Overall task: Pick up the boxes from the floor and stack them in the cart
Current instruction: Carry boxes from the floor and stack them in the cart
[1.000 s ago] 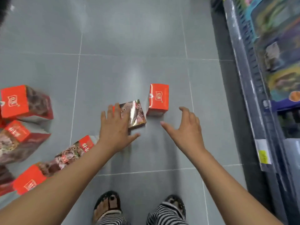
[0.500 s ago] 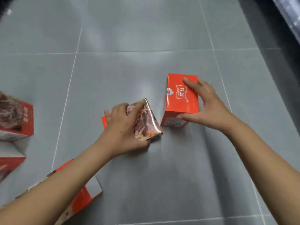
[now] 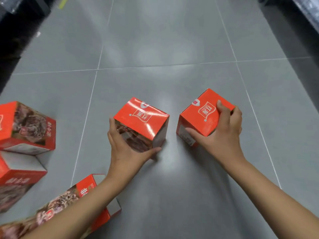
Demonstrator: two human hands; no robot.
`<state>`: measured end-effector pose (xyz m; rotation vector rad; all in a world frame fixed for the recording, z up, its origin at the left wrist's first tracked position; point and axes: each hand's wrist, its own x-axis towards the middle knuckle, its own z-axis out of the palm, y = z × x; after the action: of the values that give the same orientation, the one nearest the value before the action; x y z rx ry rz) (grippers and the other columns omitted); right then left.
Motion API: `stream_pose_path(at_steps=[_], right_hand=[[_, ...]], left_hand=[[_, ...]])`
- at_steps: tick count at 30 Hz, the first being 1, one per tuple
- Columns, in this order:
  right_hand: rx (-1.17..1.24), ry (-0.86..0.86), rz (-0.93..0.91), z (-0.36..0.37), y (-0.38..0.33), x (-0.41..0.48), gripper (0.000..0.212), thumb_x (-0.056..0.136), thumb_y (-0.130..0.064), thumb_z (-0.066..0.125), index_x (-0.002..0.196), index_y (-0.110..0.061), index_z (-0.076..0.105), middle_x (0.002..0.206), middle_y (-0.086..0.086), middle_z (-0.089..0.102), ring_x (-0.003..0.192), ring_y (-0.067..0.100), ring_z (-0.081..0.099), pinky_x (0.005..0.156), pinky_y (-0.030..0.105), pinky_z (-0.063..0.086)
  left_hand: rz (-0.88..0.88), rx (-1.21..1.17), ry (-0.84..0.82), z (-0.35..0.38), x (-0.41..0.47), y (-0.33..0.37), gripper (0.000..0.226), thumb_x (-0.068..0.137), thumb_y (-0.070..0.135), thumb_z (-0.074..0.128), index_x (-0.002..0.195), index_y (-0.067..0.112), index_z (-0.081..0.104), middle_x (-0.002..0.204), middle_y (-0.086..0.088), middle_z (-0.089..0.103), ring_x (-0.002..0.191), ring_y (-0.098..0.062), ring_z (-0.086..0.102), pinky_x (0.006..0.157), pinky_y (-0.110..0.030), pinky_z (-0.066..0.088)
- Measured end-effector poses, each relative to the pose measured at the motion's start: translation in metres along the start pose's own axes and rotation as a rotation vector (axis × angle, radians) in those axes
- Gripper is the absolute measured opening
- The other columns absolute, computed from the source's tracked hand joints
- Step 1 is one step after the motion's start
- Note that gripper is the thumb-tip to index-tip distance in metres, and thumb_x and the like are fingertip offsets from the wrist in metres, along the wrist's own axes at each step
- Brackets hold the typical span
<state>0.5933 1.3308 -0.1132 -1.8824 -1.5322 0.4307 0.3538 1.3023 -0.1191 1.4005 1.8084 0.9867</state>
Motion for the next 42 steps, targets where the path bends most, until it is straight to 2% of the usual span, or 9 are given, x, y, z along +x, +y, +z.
stream_pose_path(at_steps=[3, 6, 12, 15, 18, 31, 34, 39, 42], right_hand=[[-0.075, -0.02, 0.008, -0.003, -0.001, -0.012, 0.122, 0.046, -0.089, 0.054, 0.146, -0.024, 0.027, 0.145, 0.017, 0.026, 0.134, 0.029, 0.026, 0.102, 0.05, 0.025], [-0.068, 0.025, -0.051, -0.009, 0.003, -0.026, 0.116, 0.049, -0.087, 0.056, 0.142, -0.021, 0.037, 0.147, 0.021, 0.028, 0.133, 0.027, 0.03, 0.1, 0.05, 0.027], [0.108, -0.035, -0.23, -0.021, 0.024, -0.023, 0.082, 0.059, -0.069, 0.069, 0.128, -0.032, 0.047, 0.145, 0.014, 0.027, 0.134, 0.028, 0.033, 0.107, 0.044, 0.032], [0.25, -0.243, -0.185, -0.027, 0.032, -0.001, 0.09, 0.055, -0.064, 0.073, 0.135, -0.055, 0.032, 0.155, 0.006, 0.022, 0.145, 0.014, 0.021, 0.111, 0.018, 0.023], [0.324, -0.287, -0.197, -0.022, 0.036, 0.01, 0.092, 0.057, -0.057, 0.076, 0.138, -0.052, 0.033, 0.14, -0.003, 0.044, 0.126, -0.002, 0.043, 0.099, 0.004, 0.03], [0.284, 0.08, 0.0, -0.019, 0.01, 0.043, 0.083, 0.054, -0.031, 0.089, 0.129, -0.038, 0.053, 0.116, -0.006, 0.05, 0.101, -0.019, 0.046, 0.083, 0.011, 0.044], [0.253, 0.134, 0.09, -0.039, -0.001, 0.032, 0.082, 0.055, -0.034, 0.088, 0.128, -0.04, 0.052, 0.12, -0.008, 0.054, 0.102, -0.018, 0.046, 0.083, 0.0, 0.035], [0.199, 0.103, 0.245, -0.105, -0.028, 0.004, 0.084, 0.056, -0.034, 0.089, 0.13, -0.045, 0.049, 0.123, -0.012, 0.054, 0.108, 0.001, 0.053, 0.092, 0.029, 0.048], [0.166, 0.068, 0.278, -0.166, -0.06, -0.004, 0.084, 0.057, -0.032, 0.09, 0.129, -0.044, 0.05, 0.121, -0.013, 0.053, 0.101, -0.003, 0.051, 0.078, 0.011, 0.04]], left_hand=[[0.049, 0.084, 0.01, -0.017, -0.004, 0.004, 0.144, 0.037, 0.077, 0.078, 0.147, 0.042, -0.008, 0.154, 0.003, 0.016, 0.141, -0.01, 0.026, 0.112, -0.046, 0.033], [0.426, 0.407, -0.022, -0.038, 0.009, 0.014, 0.128, 0.049, 0.083, 0.067, 0.15, 0.029, 0.011, 0.158, -0.009, 0.009, 0.147, -0.028, 0.011, 0.114, -0.06, 0.018], [0.9, 0.933, -0.385, -0.046, 0.058, 0.041, 0.102, 0.061, 0.087, 0.049, 0.147, 0.035, 0.031, 0.156, -0.004, 0.028, 0.146, -0.039, 0.009, 0.11, -0.07, 0.002], [0.843, 1.008, -0.475, -0.036, 0.065, 0.042, 0.103, 0.059, 0.083, 0.052, 0.148, 0.037, 0.026, 0.144, -0.004, 0.041, 0.139, -0.038, 0.028, 0.11, -0.067, 0.012], [0.798, 0.953, -0.452, -0.025, 0.067, 0.041, 0.103, 0.058, 0.083, 0.056, 0.146, 0.036, 0.033, 0.125, -0.008, 0.049, 0.116, -0.035, 0.045, 0.102, -0.06, 0.032], [0.626, 0.846, 0.004, -0.008, 0.09, 0.072, 0.1, 0.053, 0.078, 0.064, 0.14, 0.03, 0.048, 0.116, -0.015, 0.055, 0.1, -0.035, 0.047, 0.081, -0.046, 0.037], [0.583, 0.831, 0.014, -0.007, 0.091, 0.095, 0.1, 0.053, 0.079, 0.064, 0.139, 0.03, 0.049, 0.116, -0.015, 0.054, 0.101, -0.035, 0.048, 0.08, -0.045, 0.036], [0.584, 0.818, -0.032, -0.011, 0.082, 0.158, 0.104, 0.051, 0.077, 0.07, 0.141, 0.031, 0.046, 0.117, -0.014, 0.054, 0.102, -0.036, 0.049, 0.082, -0.046, 0.037], [0.613, 0.796, -0.053, -0.028, 0.064, 0.215, 0.102, 0.053, 0.077, 0.068, 0.141, 0.03, 0.047, 0.118, -0.014, 0.055, 0.103, -0.037, 0.05, 0.084, -0.046, 0.037]])
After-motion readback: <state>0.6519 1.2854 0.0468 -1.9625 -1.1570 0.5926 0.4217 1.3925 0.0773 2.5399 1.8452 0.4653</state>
